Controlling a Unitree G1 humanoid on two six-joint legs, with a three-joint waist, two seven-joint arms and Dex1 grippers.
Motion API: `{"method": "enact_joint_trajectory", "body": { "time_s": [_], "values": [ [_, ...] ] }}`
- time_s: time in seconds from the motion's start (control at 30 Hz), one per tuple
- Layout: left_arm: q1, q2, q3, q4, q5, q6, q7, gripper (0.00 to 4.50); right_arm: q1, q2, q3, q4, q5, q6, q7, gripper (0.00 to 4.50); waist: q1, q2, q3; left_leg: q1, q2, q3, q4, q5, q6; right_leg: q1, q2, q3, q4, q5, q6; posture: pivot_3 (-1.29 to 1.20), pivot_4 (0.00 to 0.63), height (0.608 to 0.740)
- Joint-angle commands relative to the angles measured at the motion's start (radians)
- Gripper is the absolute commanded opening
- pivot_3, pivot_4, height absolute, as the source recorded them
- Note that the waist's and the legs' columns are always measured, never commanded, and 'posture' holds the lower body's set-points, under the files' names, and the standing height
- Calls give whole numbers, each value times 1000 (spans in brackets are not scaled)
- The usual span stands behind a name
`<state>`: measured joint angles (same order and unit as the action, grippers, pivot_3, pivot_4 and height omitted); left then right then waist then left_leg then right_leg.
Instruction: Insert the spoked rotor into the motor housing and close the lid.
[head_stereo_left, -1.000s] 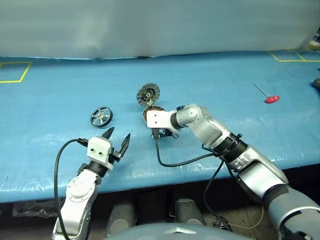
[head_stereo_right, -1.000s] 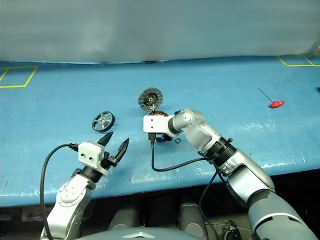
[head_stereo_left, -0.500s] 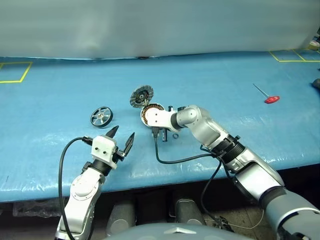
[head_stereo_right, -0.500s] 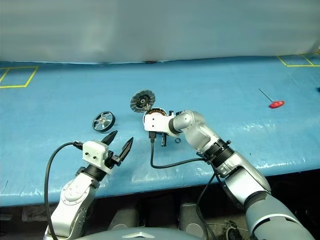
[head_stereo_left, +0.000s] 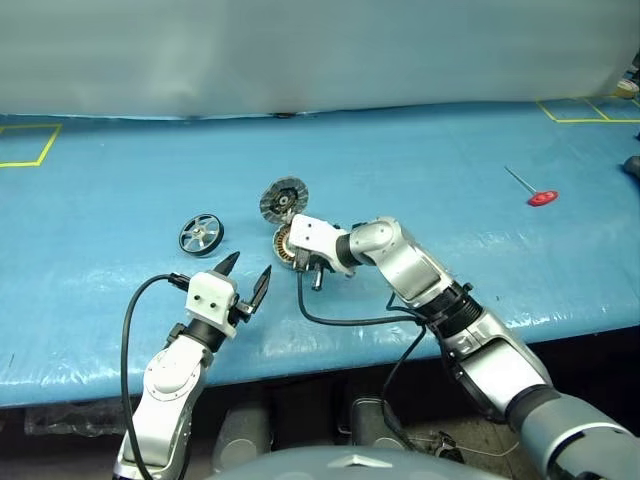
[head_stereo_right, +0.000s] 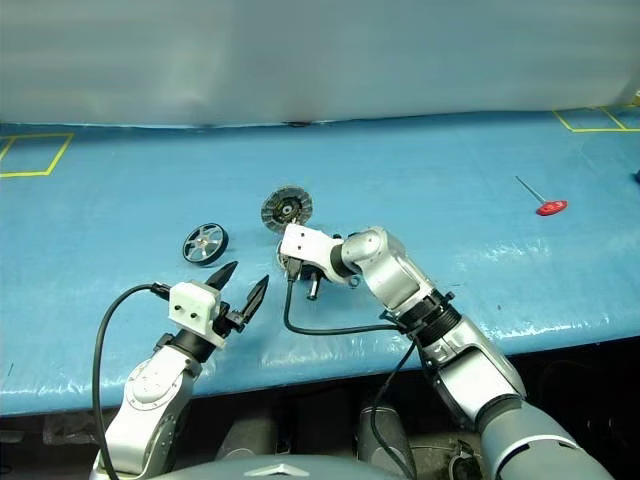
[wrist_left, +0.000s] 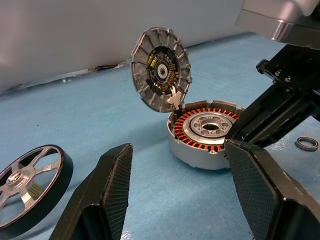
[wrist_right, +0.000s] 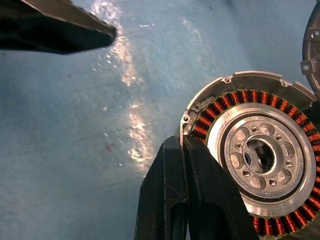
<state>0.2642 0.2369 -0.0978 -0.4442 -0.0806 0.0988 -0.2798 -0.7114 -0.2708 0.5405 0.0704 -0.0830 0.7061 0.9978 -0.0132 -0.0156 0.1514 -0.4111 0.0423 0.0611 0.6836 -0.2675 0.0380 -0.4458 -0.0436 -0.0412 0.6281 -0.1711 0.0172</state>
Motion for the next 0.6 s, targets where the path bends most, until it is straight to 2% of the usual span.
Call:
{"method": "enact_joint_trajectory", "body": {
  "time_s": [0.03, 0.23, 0.6],
  "values": [
    [1, -6, 10, -19, 10, -30, 11, 3214, 4, 9, -15, -103, 54, 72, 10, 22, 1, 0, 0, 0, 0, 0, 0, 0, 0, 0, 0, 0, 0, 0, 1, 0, 150, 740],
    [38, 8, 46, -33, -8, -67, 0, 3214, 36, 20, 10, -175, 91, 156, -14, 22, 1, 0, 0, 0, 0, 0, 1, 0, 0, 0, -1, 0, 0, -2, 3, 0, 150, 740],
    [134, 36, 124, -49, -27, -114, -22, 3214, 73, 50, 51, -195, 124, 179, -75, 22, -8, 0, 0, 0, 0, 0, 0, 0, 0, 0, -1, 0, 0, -3, 4, 0, 150, 740]
  ]
}}
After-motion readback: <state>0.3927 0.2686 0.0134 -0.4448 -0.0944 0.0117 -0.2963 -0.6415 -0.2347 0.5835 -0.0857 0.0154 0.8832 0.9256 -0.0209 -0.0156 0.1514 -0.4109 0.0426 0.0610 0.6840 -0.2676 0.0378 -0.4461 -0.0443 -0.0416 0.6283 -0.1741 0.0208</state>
